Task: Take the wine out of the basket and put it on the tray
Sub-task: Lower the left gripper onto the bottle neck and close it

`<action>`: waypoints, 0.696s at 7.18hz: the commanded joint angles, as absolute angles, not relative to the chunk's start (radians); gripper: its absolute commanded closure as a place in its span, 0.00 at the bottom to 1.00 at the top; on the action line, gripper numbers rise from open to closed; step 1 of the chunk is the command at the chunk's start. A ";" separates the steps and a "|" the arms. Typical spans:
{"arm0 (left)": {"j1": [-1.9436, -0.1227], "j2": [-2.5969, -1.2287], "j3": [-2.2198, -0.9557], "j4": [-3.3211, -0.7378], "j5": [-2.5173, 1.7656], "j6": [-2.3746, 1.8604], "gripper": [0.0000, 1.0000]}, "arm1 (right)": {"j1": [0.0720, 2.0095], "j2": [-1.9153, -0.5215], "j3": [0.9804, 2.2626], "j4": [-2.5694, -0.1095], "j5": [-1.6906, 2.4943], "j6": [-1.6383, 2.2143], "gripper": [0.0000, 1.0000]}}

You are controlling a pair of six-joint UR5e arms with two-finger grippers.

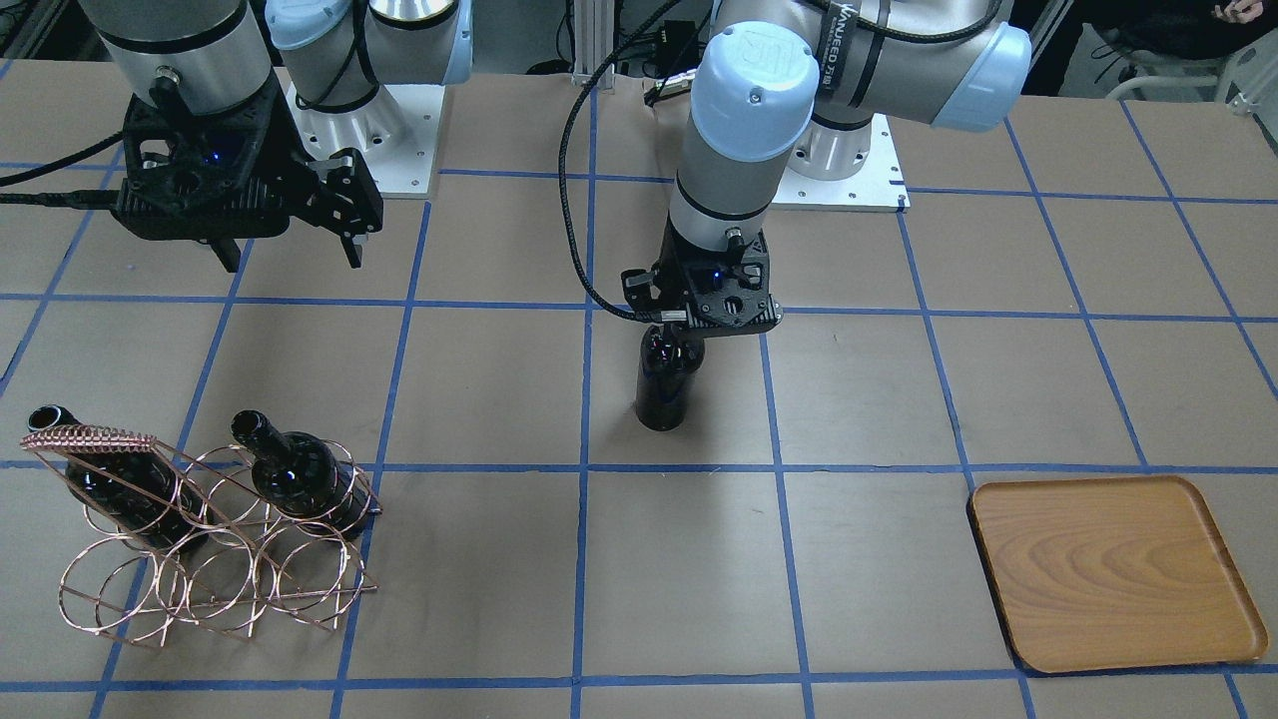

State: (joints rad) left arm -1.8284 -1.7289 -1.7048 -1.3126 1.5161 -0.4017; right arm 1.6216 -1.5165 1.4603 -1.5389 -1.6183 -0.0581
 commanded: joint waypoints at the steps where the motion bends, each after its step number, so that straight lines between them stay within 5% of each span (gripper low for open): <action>1: -1.829 -1.732 -1.707 -1.304 1.496 -0.403 0.78 | 1.621 -1.516 1.460 -1.540 -1.621 -0.058 0.00; 3: -1.818 -1.723 -1.684 -1.293 1.499 -0.391 1.00 | 1.621 -1.516 1.460 -1.540 -1.621 -0.057 0.00; 5: -1.722 -1.700 -1.620 -1.302 1.506 -0.272 1.00 | 1.621 -1.516 1.460 -1.540 -1.618 -0.057 0.00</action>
